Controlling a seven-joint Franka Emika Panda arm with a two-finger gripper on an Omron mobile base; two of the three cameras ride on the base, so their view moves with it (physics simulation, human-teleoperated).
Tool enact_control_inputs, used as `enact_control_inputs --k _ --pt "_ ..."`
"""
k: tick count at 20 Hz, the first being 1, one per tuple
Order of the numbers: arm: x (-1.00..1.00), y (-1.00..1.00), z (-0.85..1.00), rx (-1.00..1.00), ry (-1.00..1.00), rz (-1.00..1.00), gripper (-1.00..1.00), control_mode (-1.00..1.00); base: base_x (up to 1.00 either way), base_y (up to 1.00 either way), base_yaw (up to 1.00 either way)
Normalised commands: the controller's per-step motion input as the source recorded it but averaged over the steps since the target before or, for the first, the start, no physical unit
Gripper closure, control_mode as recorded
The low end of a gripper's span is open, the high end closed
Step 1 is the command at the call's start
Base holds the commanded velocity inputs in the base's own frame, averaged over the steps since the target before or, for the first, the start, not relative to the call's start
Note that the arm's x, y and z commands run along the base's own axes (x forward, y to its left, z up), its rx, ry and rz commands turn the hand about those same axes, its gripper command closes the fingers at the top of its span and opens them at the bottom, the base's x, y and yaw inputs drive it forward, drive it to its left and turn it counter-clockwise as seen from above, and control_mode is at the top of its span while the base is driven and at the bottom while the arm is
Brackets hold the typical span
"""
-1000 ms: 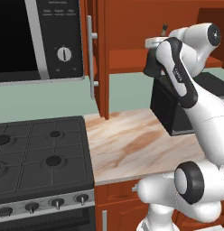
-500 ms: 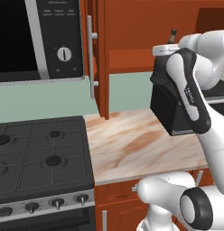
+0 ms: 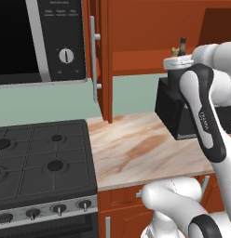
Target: Get the candle and the liquor from the cabinet and move them to the dining counter.
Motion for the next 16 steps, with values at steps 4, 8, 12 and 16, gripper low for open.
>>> enact_control_inputs --k 4,8,12,16 --pt "-0.55 0.00 -0.19 0.00 0.00 0.00 1.00 -1.00 0.00 0.00 0.00" --pt "-0.50 -0.01 -0.13 0.00 0.00 0.00 1.00 -1.00 0.00 0.00 0.00" --pt "-0.45 -0.01 -0.10 0.00 0.00 0.00 1.00 -1.00 0.00 0.00 0.00" --pt "-0.38 0.00 -0.09 0.00 0.00 0.00 1.00 -1.00 0.00 0.00 0.00"
